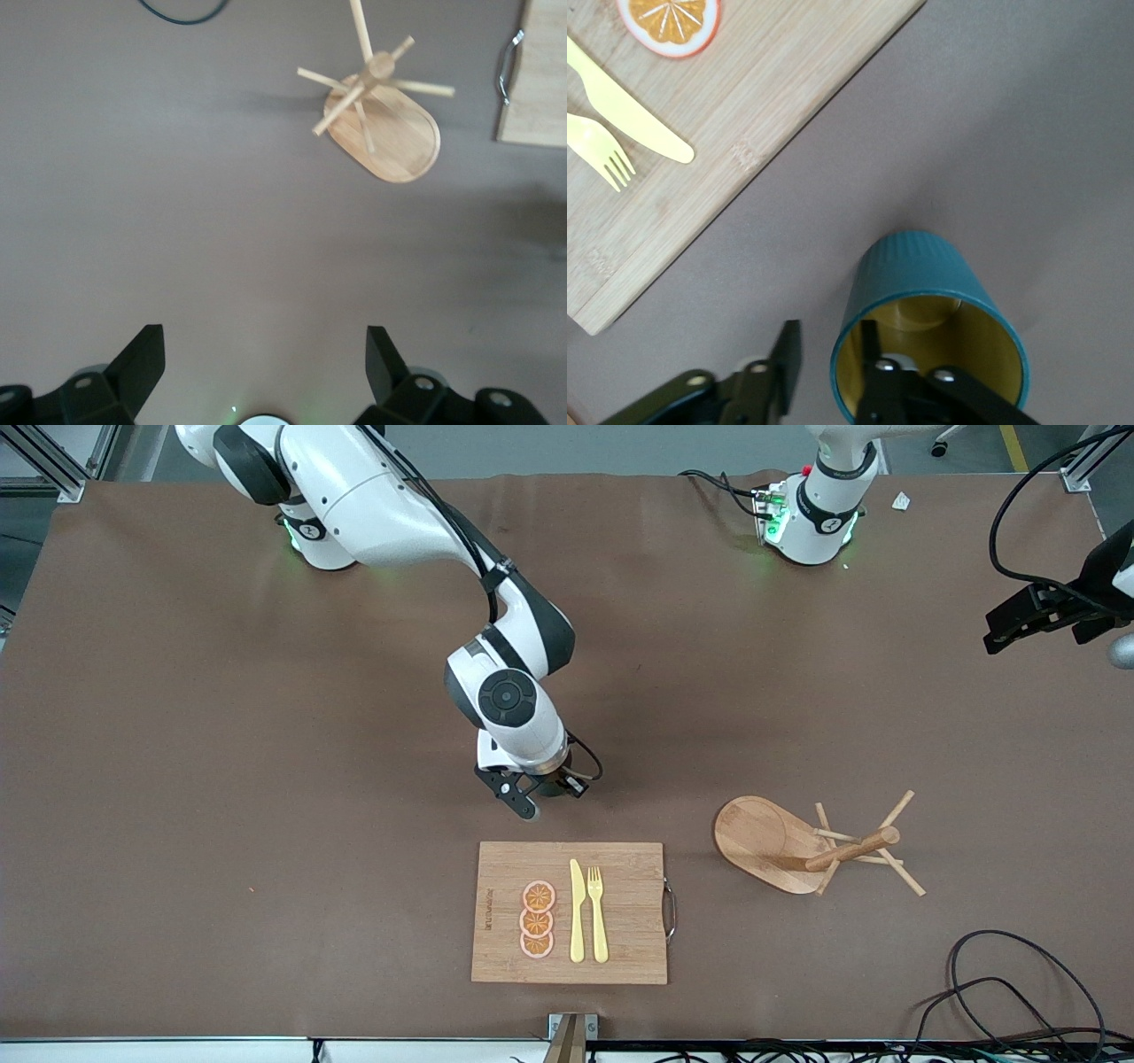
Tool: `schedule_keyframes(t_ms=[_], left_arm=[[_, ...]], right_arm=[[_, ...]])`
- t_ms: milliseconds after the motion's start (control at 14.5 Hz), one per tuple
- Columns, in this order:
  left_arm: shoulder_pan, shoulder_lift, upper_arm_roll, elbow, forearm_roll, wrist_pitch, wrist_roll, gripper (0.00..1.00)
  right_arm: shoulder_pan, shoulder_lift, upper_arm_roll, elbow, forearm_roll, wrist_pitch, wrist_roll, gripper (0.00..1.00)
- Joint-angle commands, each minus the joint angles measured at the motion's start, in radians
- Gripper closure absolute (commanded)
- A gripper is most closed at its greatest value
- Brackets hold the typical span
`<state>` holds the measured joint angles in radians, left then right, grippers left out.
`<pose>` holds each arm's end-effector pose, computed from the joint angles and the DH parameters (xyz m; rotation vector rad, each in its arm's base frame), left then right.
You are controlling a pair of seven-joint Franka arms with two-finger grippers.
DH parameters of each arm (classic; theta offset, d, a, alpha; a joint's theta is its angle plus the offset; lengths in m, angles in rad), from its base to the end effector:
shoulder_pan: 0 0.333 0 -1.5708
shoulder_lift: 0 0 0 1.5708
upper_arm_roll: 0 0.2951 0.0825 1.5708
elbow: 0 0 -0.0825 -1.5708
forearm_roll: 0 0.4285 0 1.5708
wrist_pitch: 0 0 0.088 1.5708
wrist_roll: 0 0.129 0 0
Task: Transfer cup from left to right arm and place
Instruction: 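Grasp the teal mug with the right gripper while the left gripper withdraws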
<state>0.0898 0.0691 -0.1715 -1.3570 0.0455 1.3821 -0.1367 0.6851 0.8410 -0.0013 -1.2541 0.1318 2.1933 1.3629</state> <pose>0.5956 -0.0384 0.6330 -3.1019 -0.0973 0.0608 0.6060 0.5032 0.2058 -2.7914 1.0992 0.0642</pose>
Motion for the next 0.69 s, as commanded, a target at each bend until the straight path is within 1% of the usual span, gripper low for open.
schedule_keyframes(t_ms=[0,69,206,275,344,482,550,619], left_arm=[[0.005,-0.055,0.020,-0.066,-0.027,0.000,0.043,0.00],[0.007,-0.069,0.020,-0.080,-0.027,0.005,0.043,0.00],[0.007,-0.095,0.020,-0.115,-0.016,0.024,0.042,0.00],[0.007,-0.104,0.020,-0.134,-0.015,0.034,0.040,0.00],[0.005,-0.114,0.020,-0.143,-0.013,0.037,0.042,0.00],[0.005,-0.124,0.014,-0.151,-0.013,0.035,0.040,0.00],[0.005,-0.135,0.011,-0.158,-0.013,0.035,0.040,0.00],[0.005,-0.143,0.007,-0.172,-0.013,0.035,0.040,0.00]], right_arm=[[0.002,0.006,0.001,0.001,-0.031,-0.003,-0.019,0.90],[0.004,0.006,0.001,-0.002,-0.031,-0.003,-0.028,0.96],[0.016,0.001,0.000,-0.001,-0.043,-0.012,-0.036,1.00],[0.002,-0.003,0.000,0.007,-0.050,-0.061,-0.050,1.00],[-0.002,-0.011,-0.002,0.015,-0.063,-0.140,-0.089,1.00],[-0.027,-0.042,-0.008,0.041,-0.067,-0.263,-0.239,1.00],[-0.062,-0.065,-0.008,0.041,-0.066,-0.286,-0.319,1.00],[-0.105,-0.116,-0.006,0.019,-0.066,-0.303,-0.406,1.00]])
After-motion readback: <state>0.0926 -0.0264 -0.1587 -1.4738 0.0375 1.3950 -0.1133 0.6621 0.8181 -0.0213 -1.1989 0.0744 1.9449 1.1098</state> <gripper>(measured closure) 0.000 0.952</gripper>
